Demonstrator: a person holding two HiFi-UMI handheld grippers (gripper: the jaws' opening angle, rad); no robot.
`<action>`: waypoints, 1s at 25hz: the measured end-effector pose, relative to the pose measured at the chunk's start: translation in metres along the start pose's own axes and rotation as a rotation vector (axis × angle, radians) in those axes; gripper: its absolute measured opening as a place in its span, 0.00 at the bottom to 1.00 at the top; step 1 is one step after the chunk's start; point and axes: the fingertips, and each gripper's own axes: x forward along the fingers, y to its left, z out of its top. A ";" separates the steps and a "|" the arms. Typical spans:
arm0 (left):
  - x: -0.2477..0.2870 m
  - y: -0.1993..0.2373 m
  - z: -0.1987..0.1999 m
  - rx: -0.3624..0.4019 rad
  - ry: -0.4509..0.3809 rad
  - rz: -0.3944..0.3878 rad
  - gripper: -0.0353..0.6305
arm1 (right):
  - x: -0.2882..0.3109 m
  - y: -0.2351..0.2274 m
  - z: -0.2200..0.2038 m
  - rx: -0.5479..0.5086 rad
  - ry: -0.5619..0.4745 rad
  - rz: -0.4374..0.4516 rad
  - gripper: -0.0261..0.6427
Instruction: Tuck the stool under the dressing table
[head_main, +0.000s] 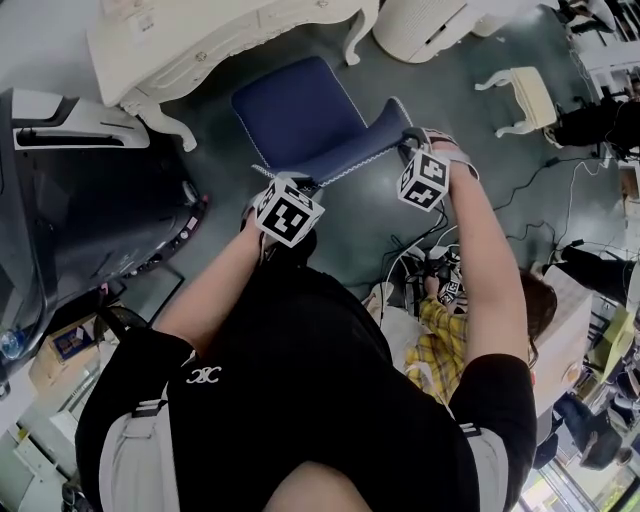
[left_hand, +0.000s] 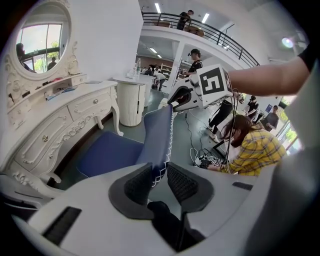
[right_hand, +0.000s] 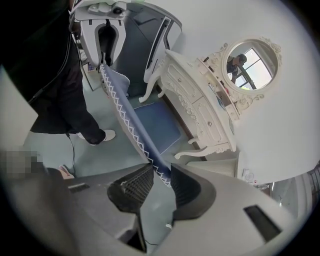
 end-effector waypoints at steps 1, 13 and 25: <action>0.001 0.002 0.002 0.002 0.002 0.006 0.20 | 0.001 -0.003 0.001 0.007 0.001 -0.009 0.21; 0.002 0.050 0.023 -0.031 0.040 0.047 0.20 | 0.026 -0.042 0.027 0.072 -0.006 -0.019 0.21; -0.001 0.126 0.048 -0.049 0.033 0.126 0.20 | 0.061 -0.094 0.064 0.138 -0.005 -0.015 0.21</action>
